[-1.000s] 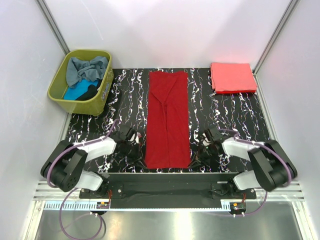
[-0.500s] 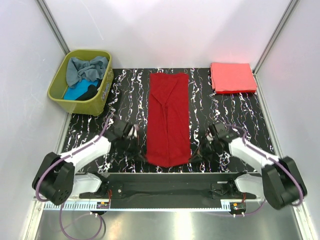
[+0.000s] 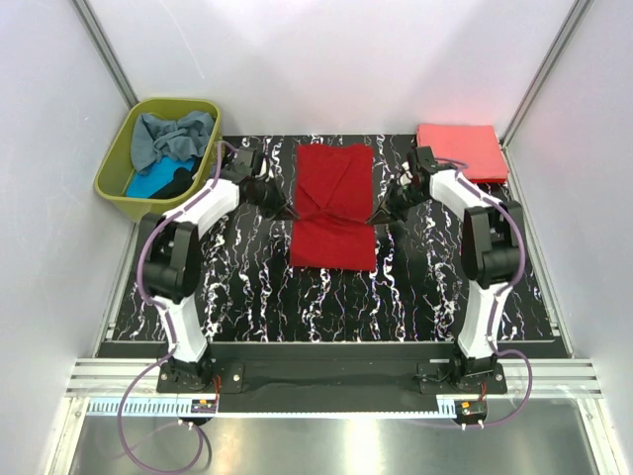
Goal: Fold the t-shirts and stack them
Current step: Fold the tshirt
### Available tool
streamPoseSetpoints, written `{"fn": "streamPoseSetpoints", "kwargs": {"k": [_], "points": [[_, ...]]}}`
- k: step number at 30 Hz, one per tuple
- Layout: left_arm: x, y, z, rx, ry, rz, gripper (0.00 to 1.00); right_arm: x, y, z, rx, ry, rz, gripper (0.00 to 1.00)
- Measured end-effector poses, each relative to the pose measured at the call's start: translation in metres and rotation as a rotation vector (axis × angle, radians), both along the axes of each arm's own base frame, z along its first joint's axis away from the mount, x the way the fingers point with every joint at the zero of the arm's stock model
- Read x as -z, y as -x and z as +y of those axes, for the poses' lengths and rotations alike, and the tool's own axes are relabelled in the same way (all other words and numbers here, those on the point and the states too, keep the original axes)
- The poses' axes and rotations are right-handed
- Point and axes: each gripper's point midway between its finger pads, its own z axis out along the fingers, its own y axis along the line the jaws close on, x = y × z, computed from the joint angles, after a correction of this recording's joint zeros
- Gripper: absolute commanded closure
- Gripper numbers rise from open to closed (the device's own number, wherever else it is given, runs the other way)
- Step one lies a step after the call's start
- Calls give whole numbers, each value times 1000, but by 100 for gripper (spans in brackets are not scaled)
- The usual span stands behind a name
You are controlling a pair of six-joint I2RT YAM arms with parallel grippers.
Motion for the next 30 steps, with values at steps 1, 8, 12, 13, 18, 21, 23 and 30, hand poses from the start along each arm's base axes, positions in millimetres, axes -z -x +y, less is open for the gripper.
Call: {"fn": "streamPoseSetpoints", "kwargs": {"k": [1, 8, 12, 13, 18, 21, 23, 30], "points": [[2, -9, 0, -3, 0, -3, 100, 3, -8, -1, -1, 0, 6, 100], [8, -46, 0, -21, 1, -12, 100, 13, -42, -14, 4, -19, 35, 100], [15, -49, 3, -29, -5, 6, 100, 15, -49, -17, -9, -40, 41, 100], [17, -49, 4, -32, -7, 13, 100, 15, -50, -16, -16, -49, 42, 100], [22, -50, 14, -53, -17, 36, 100, 22, -53, -12, -37, -73, 57, 100], [26, -52, 19, -65, -20, 45, 100, 26, -56, -11, -43, -75, 59, 100], [29, -56, 19, -67, -19, 51, 100, 29, -57, -11, -45, -74, 63, 100], [50, -66, 17, -64, -20, 86, 98, 35, -59, -11, -46, -71, 77, 97]]}}
